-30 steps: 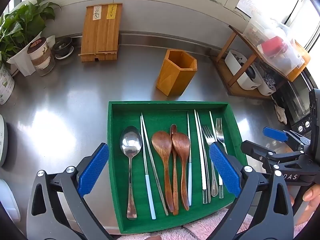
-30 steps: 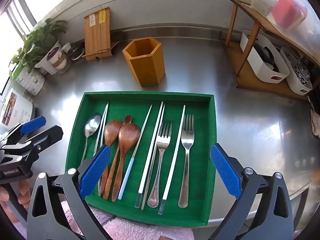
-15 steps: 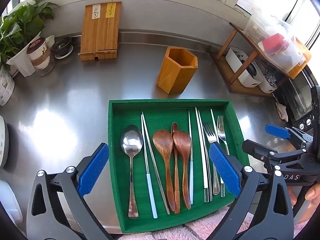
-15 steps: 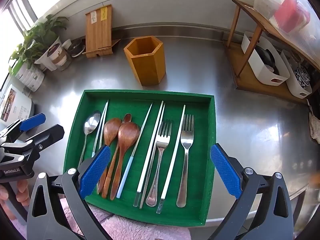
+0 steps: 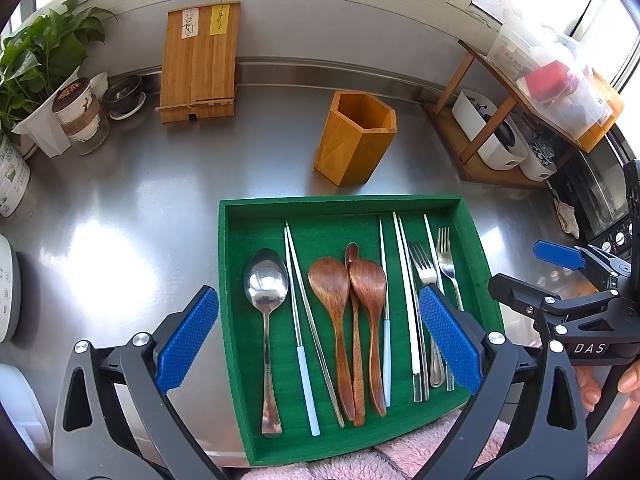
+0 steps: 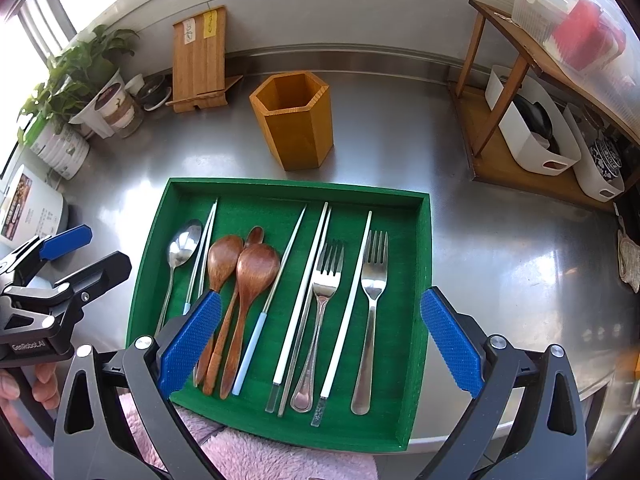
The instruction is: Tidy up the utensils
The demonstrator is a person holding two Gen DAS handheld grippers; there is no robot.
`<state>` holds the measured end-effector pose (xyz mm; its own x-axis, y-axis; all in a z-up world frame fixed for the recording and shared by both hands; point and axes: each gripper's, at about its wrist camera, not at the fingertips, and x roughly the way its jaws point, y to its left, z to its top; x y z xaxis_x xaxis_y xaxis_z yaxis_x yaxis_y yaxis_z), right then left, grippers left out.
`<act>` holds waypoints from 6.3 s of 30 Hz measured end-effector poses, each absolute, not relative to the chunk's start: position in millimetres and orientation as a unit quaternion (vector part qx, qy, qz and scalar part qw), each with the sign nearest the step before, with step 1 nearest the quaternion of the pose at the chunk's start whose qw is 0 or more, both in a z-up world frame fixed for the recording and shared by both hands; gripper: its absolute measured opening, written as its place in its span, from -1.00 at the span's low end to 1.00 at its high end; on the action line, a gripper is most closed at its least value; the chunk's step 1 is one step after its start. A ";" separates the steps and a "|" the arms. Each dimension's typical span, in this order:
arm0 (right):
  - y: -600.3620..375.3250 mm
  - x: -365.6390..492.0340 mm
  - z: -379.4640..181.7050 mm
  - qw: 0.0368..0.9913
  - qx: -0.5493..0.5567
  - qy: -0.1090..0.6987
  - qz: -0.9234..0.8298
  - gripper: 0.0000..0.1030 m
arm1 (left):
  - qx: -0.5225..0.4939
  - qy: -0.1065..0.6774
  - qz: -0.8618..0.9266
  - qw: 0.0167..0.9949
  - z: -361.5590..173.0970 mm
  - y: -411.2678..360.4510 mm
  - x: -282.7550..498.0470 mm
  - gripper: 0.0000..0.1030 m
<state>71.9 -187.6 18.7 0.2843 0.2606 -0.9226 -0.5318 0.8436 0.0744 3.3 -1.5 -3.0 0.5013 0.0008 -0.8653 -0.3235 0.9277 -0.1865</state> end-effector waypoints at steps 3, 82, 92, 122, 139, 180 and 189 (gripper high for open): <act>-187.1 72.6 20.2 0.792 -0.125 0.542 0.252 0.93 | -0.164 0.491 0.096 0.850 -2.3 -1.1 4.7 0.84; -213.6 107.0 -27.9 0.731 -0.097 0.636 0.229 0.08 | -0.216 0.525 0.065 0.820 -31.9 26.3 9.0 0.47; -219.6 118.6 -80.0 0.690 -0.135 0.688 0.182 -0.78 | -0.222 0.592 0.080 0.771 -80.9 45.8 18.6 -0.20; -197.6 132.0 -107.1 0.635 -0.167 0.733 0.179 -0.80 | -0.105 0.680 0.088 0.721 -122.3 16.2 56.3 -0.71; -234.9 126.2 -83.9 0.665 -0.070 0.703 0.242 -0.86 | -0.169 0.591 0.019 0.789 -74.1 16.7 48.8 -0.94; -127.1 233.0 21.4 0.887 0.017 0.323 0.329 -0.86 | -0.145 0.235 0.079 0.958 21.6 36.3 177.7 -0.94; -127.5 235.3 -27.4 0.855 0.000 0.379 0.353 -0.85 | -0.190 0.289 0.015 0.938 -30.9 54.7 179.7 -0.93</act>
